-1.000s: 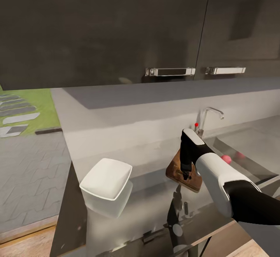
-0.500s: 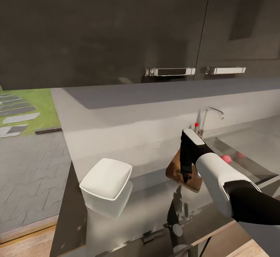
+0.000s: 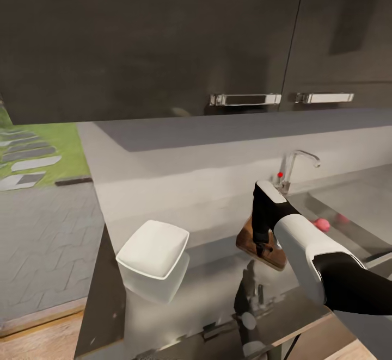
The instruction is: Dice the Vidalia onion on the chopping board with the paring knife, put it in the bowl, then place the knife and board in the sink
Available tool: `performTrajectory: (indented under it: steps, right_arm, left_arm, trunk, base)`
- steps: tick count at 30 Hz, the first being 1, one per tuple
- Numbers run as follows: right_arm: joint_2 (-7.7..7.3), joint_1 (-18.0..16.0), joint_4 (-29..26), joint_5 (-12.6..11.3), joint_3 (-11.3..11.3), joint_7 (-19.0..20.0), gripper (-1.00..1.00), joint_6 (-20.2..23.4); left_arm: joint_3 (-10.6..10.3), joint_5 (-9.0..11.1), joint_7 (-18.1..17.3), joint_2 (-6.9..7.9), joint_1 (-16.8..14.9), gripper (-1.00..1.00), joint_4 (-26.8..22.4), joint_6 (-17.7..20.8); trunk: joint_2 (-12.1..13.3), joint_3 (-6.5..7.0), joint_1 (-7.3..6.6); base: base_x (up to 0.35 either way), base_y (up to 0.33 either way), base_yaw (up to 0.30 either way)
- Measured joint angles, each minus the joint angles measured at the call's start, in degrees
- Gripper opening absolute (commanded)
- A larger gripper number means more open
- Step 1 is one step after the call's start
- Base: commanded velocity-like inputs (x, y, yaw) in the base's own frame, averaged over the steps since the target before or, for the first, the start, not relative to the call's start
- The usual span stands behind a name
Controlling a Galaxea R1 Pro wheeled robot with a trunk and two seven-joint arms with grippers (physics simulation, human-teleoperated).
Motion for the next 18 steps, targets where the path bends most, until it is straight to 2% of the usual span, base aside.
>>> performTrajectory:
  steps: [10,18]
  right_arm:
    - [0.00,0.00,0.00,-0.03,0.00,0.06,1.00,0.02]
    - [0.00,0.00,-0.10,-0.17,0.00,1.92,1.00,0.00]
  left_arm:
    - [0.00,0.00,0.00,0.02,0.00,1.00,0.00,0.00]
    - [0.00,0.00,0.00,0.02,0.00,1.00,0.00,0.00]
  trunk:
    - [0.00,-0.53,0.00]
    - [0.00,-0.62,0.00]
  base:
    - [0.000,0.000,0.162]
    - [0.000,0.000,0.017]
